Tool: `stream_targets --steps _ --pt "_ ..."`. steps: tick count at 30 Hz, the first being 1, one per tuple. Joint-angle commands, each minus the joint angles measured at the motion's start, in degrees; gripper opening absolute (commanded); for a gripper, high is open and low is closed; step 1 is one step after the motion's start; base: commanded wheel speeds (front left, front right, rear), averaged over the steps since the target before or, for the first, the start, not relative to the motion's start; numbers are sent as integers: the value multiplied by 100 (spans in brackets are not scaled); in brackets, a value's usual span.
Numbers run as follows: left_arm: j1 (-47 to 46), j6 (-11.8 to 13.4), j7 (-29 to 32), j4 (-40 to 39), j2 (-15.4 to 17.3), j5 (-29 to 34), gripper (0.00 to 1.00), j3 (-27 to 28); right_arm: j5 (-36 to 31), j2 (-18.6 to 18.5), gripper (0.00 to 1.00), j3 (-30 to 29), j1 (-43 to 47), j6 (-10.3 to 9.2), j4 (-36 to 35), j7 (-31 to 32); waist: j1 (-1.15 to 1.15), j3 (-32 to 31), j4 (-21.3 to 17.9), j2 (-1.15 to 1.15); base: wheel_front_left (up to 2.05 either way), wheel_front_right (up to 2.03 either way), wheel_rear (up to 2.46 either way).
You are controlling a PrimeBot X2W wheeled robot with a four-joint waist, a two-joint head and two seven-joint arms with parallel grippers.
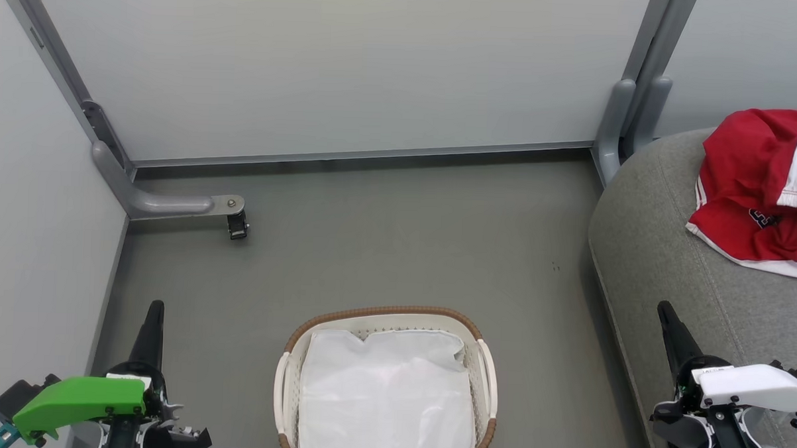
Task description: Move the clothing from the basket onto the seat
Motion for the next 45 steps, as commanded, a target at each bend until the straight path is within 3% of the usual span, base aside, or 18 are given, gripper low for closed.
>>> stream_targets --steps 1,21,45 --pt "-142 -45 34 -32 3 -94 0 39 117 -34 0 -30 -72 -3 -41 45 0 2 -4 0 0 0 0" --pt "-243 -117 249 -26 -50 -736 0 212 876 -40 0 -101 -114 -4 -70 244 0 25 -58 0 0 0 0" --pt "-229 -112 247 -25 -48 -720 0 205 857 -40 0 -97 -111 -4 -68 239 0 25 -58 0 0 0 0"
